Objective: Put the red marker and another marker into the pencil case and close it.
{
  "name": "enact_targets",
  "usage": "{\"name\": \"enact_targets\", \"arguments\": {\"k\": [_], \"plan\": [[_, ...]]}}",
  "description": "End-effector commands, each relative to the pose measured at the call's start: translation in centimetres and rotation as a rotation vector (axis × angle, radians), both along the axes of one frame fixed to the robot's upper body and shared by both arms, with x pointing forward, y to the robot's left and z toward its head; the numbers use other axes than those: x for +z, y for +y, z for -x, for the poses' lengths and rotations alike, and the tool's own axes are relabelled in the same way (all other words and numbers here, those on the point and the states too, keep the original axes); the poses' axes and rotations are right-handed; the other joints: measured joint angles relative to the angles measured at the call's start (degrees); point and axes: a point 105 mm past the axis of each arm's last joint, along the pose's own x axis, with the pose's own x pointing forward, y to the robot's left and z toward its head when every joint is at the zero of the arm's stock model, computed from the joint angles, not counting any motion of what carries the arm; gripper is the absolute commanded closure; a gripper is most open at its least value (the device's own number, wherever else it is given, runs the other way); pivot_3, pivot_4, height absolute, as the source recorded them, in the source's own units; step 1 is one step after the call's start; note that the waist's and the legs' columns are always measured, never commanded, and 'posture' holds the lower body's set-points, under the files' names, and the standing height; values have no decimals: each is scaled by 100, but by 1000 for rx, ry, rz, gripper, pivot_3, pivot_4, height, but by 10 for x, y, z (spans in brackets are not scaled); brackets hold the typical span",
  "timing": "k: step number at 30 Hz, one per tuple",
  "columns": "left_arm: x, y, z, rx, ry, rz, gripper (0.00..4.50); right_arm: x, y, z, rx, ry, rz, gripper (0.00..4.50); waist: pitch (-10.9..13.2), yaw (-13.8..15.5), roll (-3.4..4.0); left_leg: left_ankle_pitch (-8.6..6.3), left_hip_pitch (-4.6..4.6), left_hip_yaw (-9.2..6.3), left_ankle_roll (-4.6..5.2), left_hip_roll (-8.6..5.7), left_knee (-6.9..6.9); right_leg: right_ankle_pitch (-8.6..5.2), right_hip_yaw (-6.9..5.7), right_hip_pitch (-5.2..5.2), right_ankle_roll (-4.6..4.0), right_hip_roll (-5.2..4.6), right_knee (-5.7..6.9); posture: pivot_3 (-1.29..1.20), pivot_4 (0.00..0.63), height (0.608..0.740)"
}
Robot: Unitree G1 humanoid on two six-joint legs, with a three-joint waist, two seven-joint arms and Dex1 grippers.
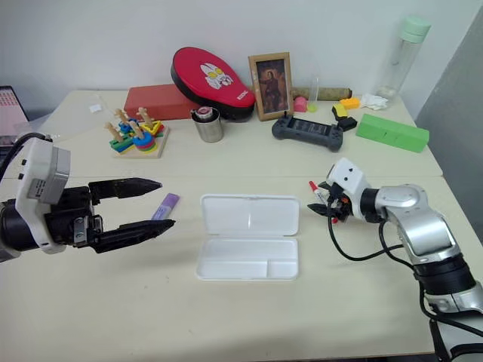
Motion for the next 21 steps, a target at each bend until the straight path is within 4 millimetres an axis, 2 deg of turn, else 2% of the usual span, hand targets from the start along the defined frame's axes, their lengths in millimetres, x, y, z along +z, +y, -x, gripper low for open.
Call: {"name": "enact_targets", "arguments": {"k": [1,15,21], "plan": [[5,-5,12,-57,-7,-42,267,5,-3,-6,-33,-13,12,1408,0,-2,0,0,0,0,0,0,-2,0,0,0,0,0,-1,0,150,740],[-4,-23,27,-179,28,-70,267,-15,-17,-23,-124,33,35,1408,1,-7,2,0,1,3,0,0,-4,-1,2,-2,-1,0,0,0,150,740],[-5,-35,26,-211,20,-64,267,-25,-10,-26,-116,60,30,1408,1,-8,2,0,1,3,0,0,-3,-1,2,-1,-1,0,0,0,150,740]]}}
